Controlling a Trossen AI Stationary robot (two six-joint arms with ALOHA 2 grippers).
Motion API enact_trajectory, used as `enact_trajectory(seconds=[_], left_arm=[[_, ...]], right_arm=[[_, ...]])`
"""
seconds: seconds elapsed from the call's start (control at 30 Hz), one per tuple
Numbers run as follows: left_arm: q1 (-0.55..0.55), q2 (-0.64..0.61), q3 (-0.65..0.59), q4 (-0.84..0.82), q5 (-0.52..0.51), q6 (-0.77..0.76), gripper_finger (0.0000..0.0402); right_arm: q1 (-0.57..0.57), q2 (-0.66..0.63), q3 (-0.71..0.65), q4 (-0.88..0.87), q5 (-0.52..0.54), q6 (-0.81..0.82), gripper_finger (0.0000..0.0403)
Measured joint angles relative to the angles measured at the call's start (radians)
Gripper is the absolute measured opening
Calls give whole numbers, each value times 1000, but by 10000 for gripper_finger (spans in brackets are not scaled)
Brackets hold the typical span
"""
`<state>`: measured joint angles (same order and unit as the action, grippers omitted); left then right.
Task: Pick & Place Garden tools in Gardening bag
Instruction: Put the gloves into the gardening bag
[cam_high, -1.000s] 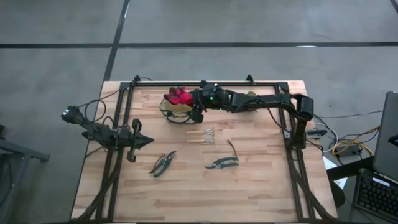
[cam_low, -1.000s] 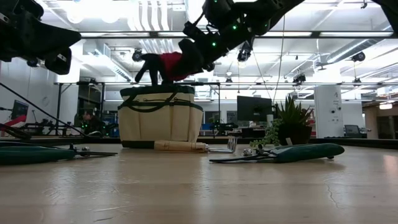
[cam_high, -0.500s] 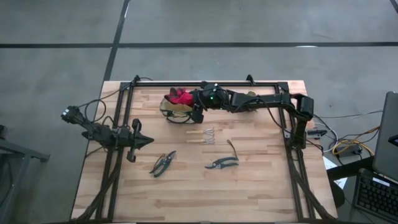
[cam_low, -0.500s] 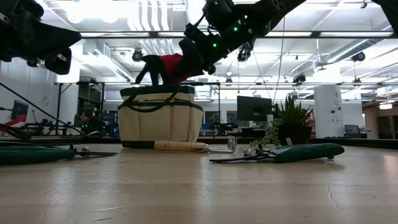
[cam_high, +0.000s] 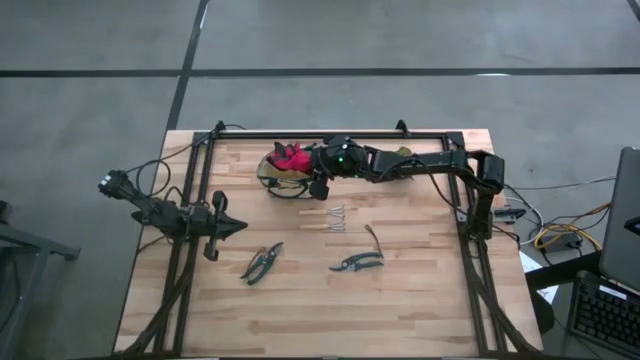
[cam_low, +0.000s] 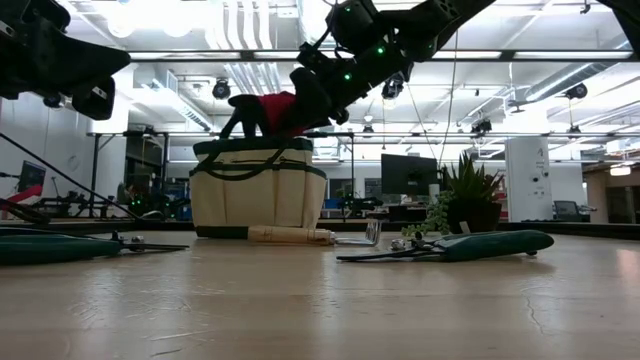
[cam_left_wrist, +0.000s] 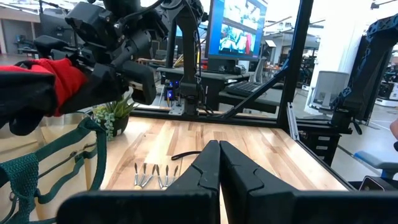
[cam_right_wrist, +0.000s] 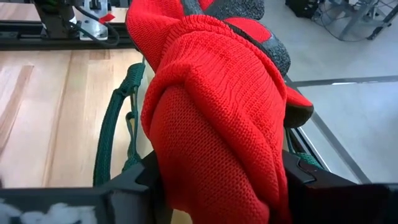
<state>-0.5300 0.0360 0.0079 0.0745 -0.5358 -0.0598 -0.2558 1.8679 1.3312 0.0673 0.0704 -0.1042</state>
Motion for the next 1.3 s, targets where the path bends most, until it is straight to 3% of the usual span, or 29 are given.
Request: enact_trajectory(seconds=[1.3], left_arm=[[0,0,0,0,0,0,5]], right_arm=[[0,0,0,23,3,11,276]])
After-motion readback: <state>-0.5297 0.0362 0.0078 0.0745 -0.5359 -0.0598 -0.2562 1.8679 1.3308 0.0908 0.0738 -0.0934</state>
